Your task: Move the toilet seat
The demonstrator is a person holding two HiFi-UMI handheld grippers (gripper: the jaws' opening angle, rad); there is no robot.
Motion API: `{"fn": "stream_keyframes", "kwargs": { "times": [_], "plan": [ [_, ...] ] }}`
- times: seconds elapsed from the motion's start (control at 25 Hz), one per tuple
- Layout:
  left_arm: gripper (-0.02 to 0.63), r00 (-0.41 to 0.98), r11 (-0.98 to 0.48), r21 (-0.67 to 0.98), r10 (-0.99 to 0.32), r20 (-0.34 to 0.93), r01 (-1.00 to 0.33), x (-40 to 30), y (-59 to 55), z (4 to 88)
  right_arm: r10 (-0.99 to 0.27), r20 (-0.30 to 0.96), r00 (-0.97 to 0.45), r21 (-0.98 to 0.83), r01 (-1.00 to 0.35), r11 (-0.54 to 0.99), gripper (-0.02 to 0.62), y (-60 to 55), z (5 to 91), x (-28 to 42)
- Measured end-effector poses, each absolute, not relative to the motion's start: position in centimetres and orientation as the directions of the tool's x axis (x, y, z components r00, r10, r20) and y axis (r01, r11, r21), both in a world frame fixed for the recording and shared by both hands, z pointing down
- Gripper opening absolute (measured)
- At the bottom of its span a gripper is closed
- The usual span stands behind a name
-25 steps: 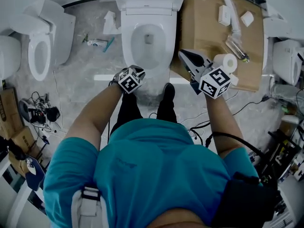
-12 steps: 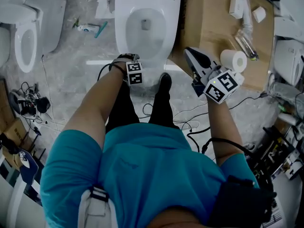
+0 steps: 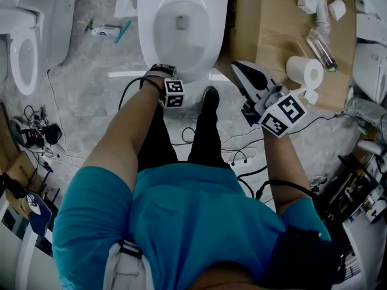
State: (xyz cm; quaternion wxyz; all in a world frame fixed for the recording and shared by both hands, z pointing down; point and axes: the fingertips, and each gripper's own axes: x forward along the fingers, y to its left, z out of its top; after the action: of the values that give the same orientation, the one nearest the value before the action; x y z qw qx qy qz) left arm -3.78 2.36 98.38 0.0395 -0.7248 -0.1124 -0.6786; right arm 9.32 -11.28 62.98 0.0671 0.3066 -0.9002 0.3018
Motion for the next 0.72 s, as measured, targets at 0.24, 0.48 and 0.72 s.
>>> {"fn": "stream_keyframes", "kwargs": {
  "times": [0.24,0.48,0.72],
  "plan": [
    [0.304,0.006,-0.965,0.09,0.094,0.996,0.247,-3.7,1.8,100.6,-0.5,0.323,-0.804,-0.518,-0.592,0.617,-0.008,-10.2,64.8,9.7],
    [0.304,-0.039,-0.948,0.131,0.126,0.991,0.291,-4.0,1.8,101.1,-0.499,0.33,-0.802,-0.522,-0.595,0.611,-0.008,-9.9,65.5,9.6],
    [0.29,-0.051,-0.943,0.144,0.135,0.99,0.299,-4.1,1.9,100.7,-0.506,0.323,-0.8,-0.529,-0.596,0.604,-0.008,-9.9,65.2,9.3]
  ]
}}
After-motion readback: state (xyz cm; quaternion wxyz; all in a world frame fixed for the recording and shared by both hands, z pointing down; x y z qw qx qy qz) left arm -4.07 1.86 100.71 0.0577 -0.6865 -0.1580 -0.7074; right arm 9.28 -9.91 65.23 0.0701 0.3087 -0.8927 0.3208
